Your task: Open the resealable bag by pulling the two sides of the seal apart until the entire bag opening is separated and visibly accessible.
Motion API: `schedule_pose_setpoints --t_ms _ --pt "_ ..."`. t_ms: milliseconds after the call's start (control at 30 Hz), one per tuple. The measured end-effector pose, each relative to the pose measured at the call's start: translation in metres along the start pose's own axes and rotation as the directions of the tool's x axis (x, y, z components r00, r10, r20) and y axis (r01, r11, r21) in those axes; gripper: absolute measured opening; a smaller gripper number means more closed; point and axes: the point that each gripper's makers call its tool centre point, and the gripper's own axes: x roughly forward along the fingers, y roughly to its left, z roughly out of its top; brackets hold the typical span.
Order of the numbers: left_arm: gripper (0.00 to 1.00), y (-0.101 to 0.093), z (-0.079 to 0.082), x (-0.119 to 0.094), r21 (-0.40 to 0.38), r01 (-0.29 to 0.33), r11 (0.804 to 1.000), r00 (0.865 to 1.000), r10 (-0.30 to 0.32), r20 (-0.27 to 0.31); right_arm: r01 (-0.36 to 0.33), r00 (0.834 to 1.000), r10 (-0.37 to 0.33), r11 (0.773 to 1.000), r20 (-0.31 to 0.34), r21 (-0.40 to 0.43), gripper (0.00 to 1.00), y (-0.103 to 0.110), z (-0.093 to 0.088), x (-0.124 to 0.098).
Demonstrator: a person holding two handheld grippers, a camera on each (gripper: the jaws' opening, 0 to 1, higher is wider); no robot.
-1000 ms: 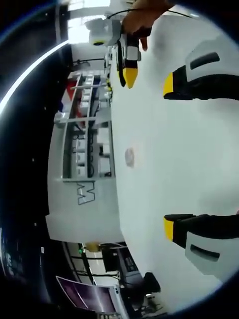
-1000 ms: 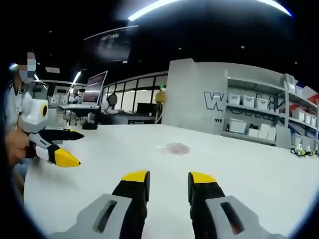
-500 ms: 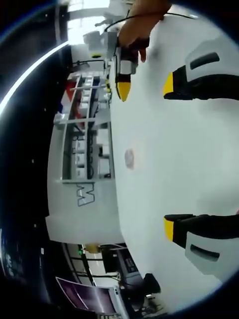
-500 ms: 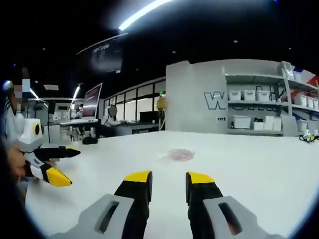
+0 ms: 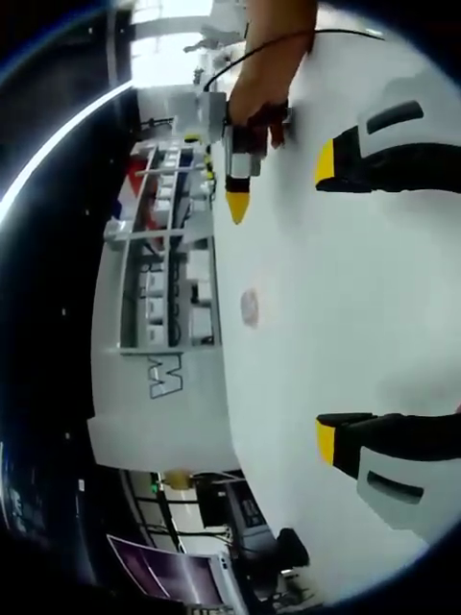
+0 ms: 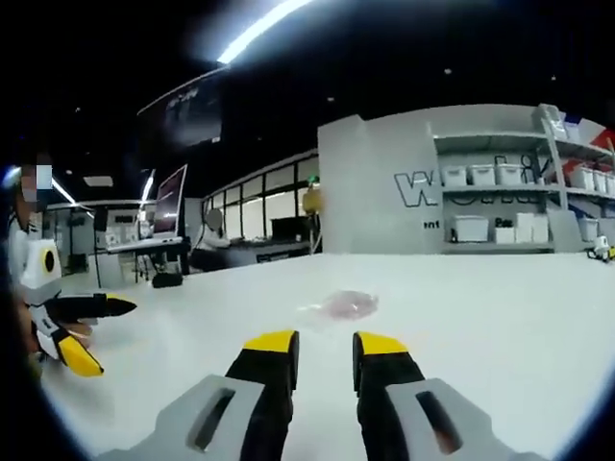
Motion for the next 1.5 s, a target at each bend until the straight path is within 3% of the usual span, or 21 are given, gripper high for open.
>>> schedule_pose_setpoints --t_ms 367,1500 --pt "0.95 0.002 0.0 0.002 -0.002 0.005 1.0 1.0 -0.005 0.001 0.0 1.0 0.0 1.0 -0.014 0.009 0.2 -0.001 -0.004 0.002" --pt "0.94 0.006 -0.003 0.003 -0.001 0.005 1.0 1.0 -0.005 -0.003 -0.052 0.994 0.043 0.993 -0.097 -0.102 0.19 -0.003 -0.017 0.033"
